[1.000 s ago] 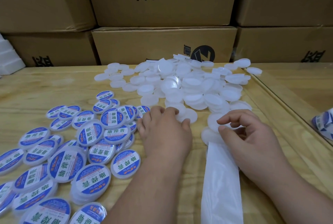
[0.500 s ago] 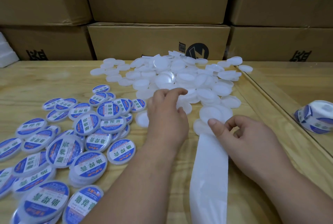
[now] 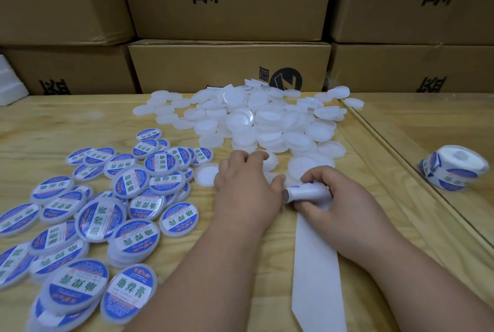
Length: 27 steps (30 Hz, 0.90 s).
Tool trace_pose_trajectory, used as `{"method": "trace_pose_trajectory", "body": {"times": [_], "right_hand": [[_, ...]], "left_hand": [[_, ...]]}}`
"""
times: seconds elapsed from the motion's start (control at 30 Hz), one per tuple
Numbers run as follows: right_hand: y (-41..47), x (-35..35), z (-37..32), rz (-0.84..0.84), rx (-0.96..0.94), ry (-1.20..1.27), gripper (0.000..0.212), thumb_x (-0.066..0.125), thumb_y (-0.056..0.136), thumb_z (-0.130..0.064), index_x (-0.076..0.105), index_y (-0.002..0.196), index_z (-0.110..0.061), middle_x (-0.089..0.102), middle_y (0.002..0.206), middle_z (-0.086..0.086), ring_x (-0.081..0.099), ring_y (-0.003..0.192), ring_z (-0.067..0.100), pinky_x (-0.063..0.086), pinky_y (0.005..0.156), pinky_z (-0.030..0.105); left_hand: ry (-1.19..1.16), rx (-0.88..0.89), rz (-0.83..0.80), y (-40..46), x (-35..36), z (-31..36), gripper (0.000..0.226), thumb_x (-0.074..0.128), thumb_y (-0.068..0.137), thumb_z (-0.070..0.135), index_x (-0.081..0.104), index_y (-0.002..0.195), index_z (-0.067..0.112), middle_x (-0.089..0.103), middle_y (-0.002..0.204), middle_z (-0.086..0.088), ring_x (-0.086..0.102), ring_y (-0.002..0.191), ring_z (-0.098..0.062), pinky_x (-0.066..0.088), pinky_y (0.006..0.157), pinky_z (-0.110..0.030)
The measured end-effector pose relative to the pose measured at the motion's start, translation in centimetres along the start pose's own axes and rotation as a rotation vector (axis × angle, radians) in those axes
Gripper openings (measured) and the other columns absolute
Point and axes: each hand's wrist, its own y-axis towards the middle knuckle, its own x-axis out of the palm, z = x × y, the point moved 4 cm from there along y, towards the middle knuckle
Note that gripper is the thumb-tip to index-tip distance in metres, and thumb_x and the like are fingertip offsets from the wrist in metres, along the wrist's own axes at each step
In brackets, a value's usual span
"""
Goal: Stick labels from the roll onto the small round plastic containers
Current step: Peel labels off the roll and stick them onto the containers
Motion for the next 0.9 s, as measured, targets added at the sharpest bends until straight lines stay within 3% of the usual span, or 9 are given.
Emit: {"method": "trace_pose_trajectory", "body": {"times": [0.1, 0.2, 0.3, 0.4, 0.47, 0.57, 0.73, 0.83, 0.9], "right_hand": [[0.4, 0.2, 0.3, 0.047, -0.022, 0.006, 0.033, 0.070, 0.084, -0.036, 0.049, 0.101, -0.056, 0.061, 0.111, -0.030, 0.059, 0.100, -0.003, 0.051, 0.084, 0.030], [0.3, 0.2, 0.4, 0.108, -0.019, 0.044, 0.048, 0.071, 0.083, -0.035, 0.043, 0.115, -0.058, 0.051, 0.121, -0.029, 0.056, 0.104, 0.002, 0.045, 0.077, 0.024], [-0.1, 0.2, 0.5, 0.143, 0.043, 0.085, 0.066, 0.074, 0.077, -0.056, 0.034, 0.129, -0.053, 0.048, 0.123, -0.024, 0.054, 0.102, 0.005, 0.042, 0.072, 0.022], [0.1, 0.1, 0.5, 0.187, 0.095, 0.112, 0.059, 0.064, 0.081, -0.068, 0.042, 0.129, -0.041, 0.057, 0.117, -0.017, 0.062, 0.100, 0.011, 0.047, 0.073, 0.032], [0.0, 0.1, 0.6, 0.189, 0.102, 0.069, 0.046, 0.064, 0.087, -0.058, 0.048, 0.124, -0.036, 0.062, 0.112, -0.016, 0.063, 0.098, 0.012, 0.047, 0.073, 0.033], [-0.1, 0.0, 0.6, 0.180, 0.062, 0.092, 0.031, 0.067, 0.090, -0.036, 0.049, 0.116, -0.043, 0.061, 0.111, -0.025, 0.060, 0.100, 0.001, 0.042, 0.072, 0.020], [0.5, -0.5, 0.6, 0.146, 0.019, 0.254, 0.036, 0.067, 0.091, -0.015, 0.055, 0.112, -0.041, 0.066, 0.106, -0.023, 0.058, 0.094, -0.015, 0.039, 0.069, 0.001], [0.9, -0.5, 0.7, 0.154, 0.012, 0.290, 0.039, 0.065, 0.091, -0.011, 0.056, 0.117, -0.038, 0.067, 0.105, -0.020, 0.059, 0.093, -0.012, 0.039, 0.070, 0.001], [1.0, -0.4, 0.7, 0.172, 0.011, 0.300, 0.040, 0.065, 0.092, -0.010, 0.055, 0.117, -0.039, 0.068, 0.097, -0.015, 0.061, 0.084, -0.009, 0.040, 0.065, 0.003]], "left_hand": [[0.136, -0.086, 0.062, -0.7, -0.3, 0.0, 0.060, 0.053, 0.086, 0.069, 0.047, 0.135, 0.036, 0.043, 0.129, 0.001, 0.036, 0.123, -0.024, 0.027, 0.100, -0.040], [0.183, -0.091, 0.118, -1.2, -0.7, 0.4, 0.064, 0.048, 0.086, 0.072, 0.046, 0.132, 0.028, 0.043, 0.127, -0.002, 0.038, 0.119, -0.027, 0.028, 0.097, -0.041], [0.232, -0.117, 0.119, -2.5, -0.8, 0.2, 0.068, 0.046, 0.085, 0.074, 0.050, 0.129, 0.022, 0.047, 0.125, -0.004, 0.041, 0.118, -0.028, 0.031, 0.096, -0.042], [0.276, -0.180, 0.089, -3.7, -1.0, -0.2, 0.067, 0.045, 0.083, 0.077, 0.055, 0.122, 0.023, 0.053, 0.120, -0.003, 0.043, 0.116, -0.028, 0.032, 0.092, -0.043], [0.233, -0.158, 0.057, -3.9, -1.1, -0.1, 0.059, 0.046, 0.087, 0.073, 0.055, 0.123, 0.028, 0.056, 0.122, -0.001, 0.042, 0.118, -0.026, 0.030, 0.092, -0.042], [0.089, -0.073, 0.001, -3.5, -1.1, 0.2, 0.047, 0.053, 0.091, 0.061, 0.049, 0.132, 0.037, 0.057, 0.131, 0.009, 0.042, 0.123, -0.022, 0.026, 0.097, -0.040], [-0.103, -0.083, -0.061, -2.7, -1.3, -0.4, 0.045, 0.059, 0.092, 0.047, 0.046, 0.134, 0.043, 0.060, 0.106, 0.020, 0.044, 0.121, -0.016, 0.027, 0.103, -0.038], [-0.005, -0.048, -0.106, -2.2, -0.9, -0.1, 0.049, 0.047, 0.094, 0.044, 0.042, 0.142, 0.041, 0.054, 0.128, 0.011, 0.038, 0.128, -0.021, 0.025, 0.107, -0.041], [0.060, -0.033, -0.153, -1.9, -0.4, 0.2, 0.052, 0.040, 0.094, 0.054, 0.041, 0.145, 0.043, 0.046, 0.138, 0.007, 0.033, 0.130, -0.023, 0.022, 0.107, -0.042]]}}
